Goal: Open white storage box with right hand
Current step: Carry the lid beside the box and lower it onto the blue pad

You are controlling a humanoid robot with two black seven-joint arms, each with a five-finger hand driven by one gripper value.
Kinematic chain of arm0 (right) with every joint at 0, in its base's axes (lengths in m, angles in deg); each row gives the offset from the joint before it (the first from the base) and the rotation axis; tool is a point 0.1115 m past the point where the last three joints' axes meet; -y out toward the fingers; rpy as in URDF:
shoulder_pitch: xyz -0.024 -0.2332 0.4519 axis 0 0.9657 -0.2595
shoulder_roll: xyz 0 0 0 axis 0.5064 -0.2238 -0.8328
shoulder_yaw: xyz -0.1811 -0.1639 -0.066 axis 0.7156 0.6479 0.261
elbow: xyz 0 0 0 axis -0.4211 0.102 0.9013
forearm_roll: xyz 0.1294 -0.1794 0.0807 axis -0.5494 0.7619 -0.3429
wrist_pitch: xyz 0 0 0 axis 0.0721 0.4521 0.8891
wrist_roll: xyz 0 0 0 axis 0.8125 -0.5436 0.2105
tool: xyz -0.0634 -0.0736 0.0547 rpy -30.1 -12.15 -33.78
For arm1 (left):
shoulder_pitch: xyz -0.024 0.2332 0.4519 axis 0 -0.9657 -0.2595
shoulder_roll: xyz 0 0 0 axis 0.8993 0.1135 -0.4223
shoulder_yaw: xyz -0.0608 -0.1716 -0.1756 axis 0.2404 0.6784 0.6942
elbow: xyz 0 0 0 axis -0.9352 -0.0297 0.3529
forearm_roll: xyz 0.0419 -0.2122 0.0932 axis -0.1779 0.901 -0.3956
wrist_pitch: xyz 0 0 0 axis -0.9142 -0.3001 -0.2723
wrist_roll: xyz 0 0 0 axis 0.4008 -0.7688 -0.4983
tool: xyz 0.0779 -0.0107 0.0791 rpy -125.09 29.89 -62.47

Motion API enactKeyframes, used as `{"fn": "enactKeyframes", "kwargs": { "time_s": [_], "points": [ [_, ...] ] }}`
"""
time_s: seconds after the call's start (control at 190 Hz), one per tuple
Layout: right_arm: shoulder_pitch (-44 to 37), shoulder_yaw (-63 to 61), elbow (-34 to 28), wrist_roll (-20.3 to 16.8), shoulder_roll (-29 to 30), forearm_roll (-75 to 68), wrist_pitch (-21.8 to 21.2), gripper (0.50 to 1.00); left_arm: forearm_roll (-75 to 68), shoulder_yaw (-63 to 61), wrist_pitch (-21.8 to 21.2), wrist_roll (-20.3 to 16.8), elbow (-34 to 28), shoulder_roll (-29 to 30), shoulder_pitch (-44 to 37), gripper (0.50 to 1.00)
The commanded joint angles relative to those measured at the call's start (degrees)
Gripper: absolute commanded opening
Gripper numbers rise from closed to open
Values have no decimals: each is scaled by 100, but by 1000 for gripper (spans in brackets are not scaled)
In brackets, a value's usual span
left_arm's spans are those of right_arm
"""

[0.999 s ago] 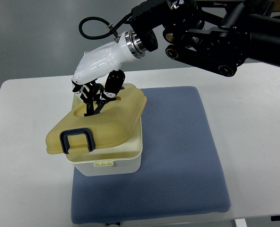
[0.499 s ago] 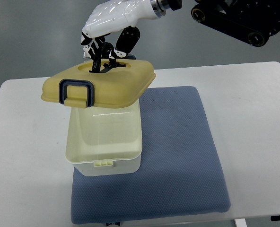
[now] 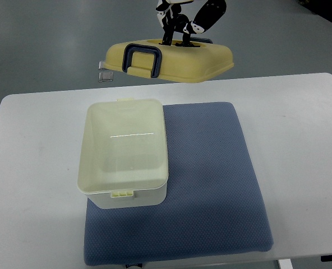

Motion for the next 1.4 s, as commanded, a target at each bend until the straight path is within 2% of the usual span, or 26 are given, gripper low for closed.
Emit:
{"fn": "enactKeyframes", "kwargs": {
  "time_s": [0.0,0.294,0.51,0.794,1.393],
  "points": [
    [222,43,-10,-1,-254,6,147,500,0,-5,0,0,0,0,0,1000],
    [1092,175,34,-1,-614,753,1140,500,0,-5,0,0,0,0,0,1000],
    [1408,518,236,-1,-667,832,1668,500,0,-5,0,0,0,0,0,1000],
    [1971,641,728,-1,-588,876,2107,500,0,4,0,0,0,0,0,1000],
    [2472,623,719,-1,-26,893,2160,500,0,4,0,0,0,0,0,1000]
  ]
}}
